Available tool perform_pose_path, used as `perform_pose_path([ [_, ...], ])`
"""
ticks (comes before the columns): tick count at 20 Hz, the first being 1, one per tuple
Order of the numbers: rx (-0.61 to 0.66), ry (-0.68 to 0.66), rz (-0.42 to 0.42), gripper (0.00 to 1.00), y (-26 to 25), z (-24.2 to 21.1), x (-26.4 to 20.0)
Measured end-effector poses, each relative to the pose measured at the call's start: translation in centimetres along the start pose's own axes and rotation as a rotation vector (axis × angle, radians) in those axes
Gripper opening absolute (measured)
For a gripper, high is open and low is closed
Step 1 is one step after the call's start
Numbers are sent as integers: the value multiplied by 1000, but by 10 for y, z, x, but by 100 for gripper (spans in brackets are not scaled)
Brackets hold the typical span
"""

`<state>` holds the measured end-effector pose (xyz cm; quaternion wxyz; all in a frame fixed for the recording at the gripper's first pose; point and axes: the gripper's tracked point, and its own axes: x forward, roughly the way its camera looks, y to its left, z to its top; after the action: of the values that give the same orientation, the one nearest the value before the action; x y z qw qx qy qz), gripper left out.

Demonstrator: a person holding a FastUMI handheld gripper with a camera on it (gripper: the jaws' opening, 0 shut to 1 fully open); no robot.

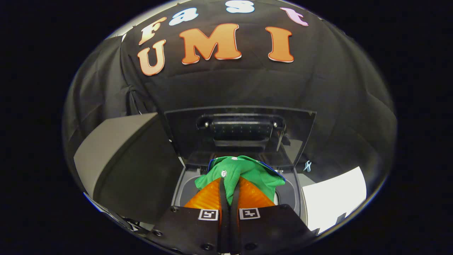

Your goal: Put the clothes into the washing machine and then close the washing machine lid.

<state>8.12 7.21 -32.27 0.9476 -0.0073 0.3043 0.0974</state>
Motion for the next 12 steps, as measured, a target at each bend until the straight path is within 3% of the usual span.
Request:
perform_pose_path([
  [6, -18, 78, -7, 8, -16, -54, 43],
  [12, 60, 179, -44, 8, -40, -107, 86],
])
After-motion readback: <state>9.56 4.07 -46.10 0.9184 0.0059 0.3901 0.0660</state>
